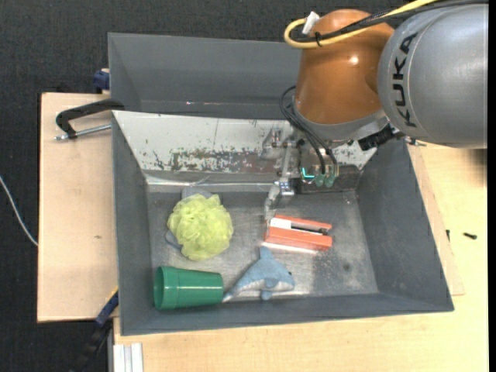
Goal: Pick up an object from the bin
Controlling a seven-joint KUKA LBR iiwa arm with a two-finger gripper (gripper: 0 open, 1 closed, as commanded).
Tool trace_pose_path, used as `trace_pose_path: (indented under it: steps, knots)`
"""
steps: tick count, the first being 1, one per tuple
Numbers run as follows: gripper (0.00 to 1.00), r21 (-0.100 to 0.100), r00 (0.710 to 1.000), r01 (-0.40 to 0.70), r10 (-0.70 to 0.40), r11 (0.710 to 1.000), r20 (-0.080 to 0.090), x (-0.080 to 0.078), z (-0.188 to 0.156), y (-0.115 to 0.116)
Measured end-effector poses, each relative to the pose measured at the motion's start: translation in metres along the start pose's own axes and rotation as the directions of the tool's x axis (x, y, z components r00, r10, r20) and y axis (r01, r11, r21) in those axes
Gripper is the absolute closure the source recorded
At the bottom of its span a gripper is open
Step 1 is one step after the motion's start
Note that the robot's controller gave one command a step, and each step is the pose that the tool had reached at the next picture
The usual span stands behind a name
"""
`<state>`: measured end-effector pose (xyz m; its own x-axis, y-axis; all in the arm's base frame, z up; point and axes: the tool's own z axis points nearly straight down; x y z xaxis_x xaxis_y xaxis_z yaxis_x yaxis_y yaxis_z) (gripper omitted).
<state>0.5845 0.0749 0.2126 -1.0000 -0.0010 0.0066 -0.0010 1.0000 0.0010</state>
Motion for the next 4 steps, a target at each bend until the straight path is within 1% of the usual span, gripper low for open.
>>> trace_pose_path:
  steps: [1, 2, 3, 4]
  knots:
    - [0.0, -0.001, 1.0, -0.001, 0.001, 1.0, 0.009, -0.001, -0.005, 0.0]
    - [0.0, 0.0, 0.999, 0.044, -0.044, 0.999, 0.012, 0.007, 0.057, -0.002]
    - [0.0, 0.002, 0.991, 0.137, -0.137, 0.991, 0.002, 0.019, 0.072, 0.035]
    - [0.0, -0.001, 0.993, 0.114, -0.114, 0.994, 0.016, 0.009, 0.109, 0.047]
